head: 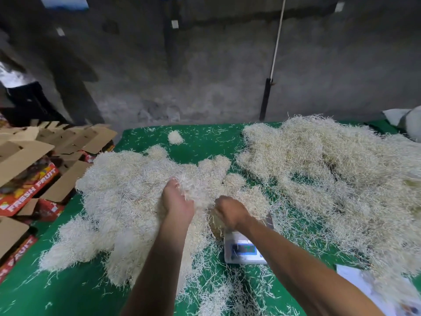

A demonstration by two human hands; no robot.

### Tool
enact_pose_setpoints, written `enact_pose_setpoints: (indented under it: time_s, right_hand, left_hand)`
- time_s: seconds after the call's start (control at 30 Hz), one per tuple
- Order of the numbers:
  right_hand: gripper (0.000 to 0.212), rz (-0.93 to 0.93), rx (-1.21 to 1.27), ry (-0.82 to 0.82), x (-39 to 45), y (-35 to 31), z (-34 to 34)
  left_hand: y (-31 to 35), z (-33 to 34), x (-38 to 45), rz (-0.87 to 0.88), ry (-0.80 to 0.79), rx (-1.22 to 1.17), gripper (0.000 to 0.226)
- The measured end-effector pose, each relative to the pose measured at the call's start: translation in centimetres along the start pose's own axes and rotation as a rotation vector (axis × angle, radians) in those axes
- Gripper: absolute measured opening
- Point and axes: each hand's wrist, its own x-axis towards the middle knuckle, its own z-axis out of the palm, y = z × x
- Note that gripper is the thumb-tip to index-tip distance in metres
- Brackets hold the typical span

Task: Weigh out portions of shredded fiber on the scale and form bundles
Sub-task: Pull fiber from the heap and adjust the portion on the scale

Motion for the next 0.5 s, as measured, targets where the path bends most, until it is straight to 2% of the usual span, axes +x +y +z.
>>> enact_pose_setpoints:
  time_s: [0.07, 0.1, 0.13, 0.2, 0.27, 0.3, 0.37, 0.5]
  right_hand:
    - [0.017, 0.033, 0.088, 0.121, 0.5, 0.4, -1.1]
    - [0.018, 0.029, 0.081, 0.168, 0.7, 0.6, -1.9]
    - [0.02, 0.015, 0.082, 0.215, 1.0, 0.7, -2.7]
    - [0.023, -0.047, 0.065, 0.269, 1.6, 0.8, -4.4]
    - [0.02, -0.098, 0.001, 0.254, 2.1, 0.8, -5.8]
    - [0.018, -0.098, -0.046, 0.239, 2.4, 1.0, -6.2]
    - [0.017, -0.008, -0.023, 0.24, 2.7, 2.2, -6.7]
    - [0.013, 0.32, 0.625, 0.308, 2.3, 5.3, -6.4]
  left_hand:
    - [0.3, -0.9, 0.8, 0.185, 0.117, 0.348, 0.029]
    - [0.0, -1.6, 0.9, 0.294, 0.073, 0.58, 0.033]
    - [-0.8, -2.4, 1.3, 0.364, -0.046, 0.818, 0.042]
    - [-2.4, -2.5, 1.3, 0.421, -0.257, 1.274, 0.067]
    - [-3.5, -1.9, 1.2, 0.416, -0.313, 1.443, 0.073]
    - [-3.8, -1.5, 1.3, 0.372, -0.317, 1.382, 0.067]
    - [-4.2, -1.2, 1.6, 0.207, -0.237, 1.029, 0.056]
    - [-3.2, -2.7, 3.1, -0.27, -0.05, 0.221, 0.042]
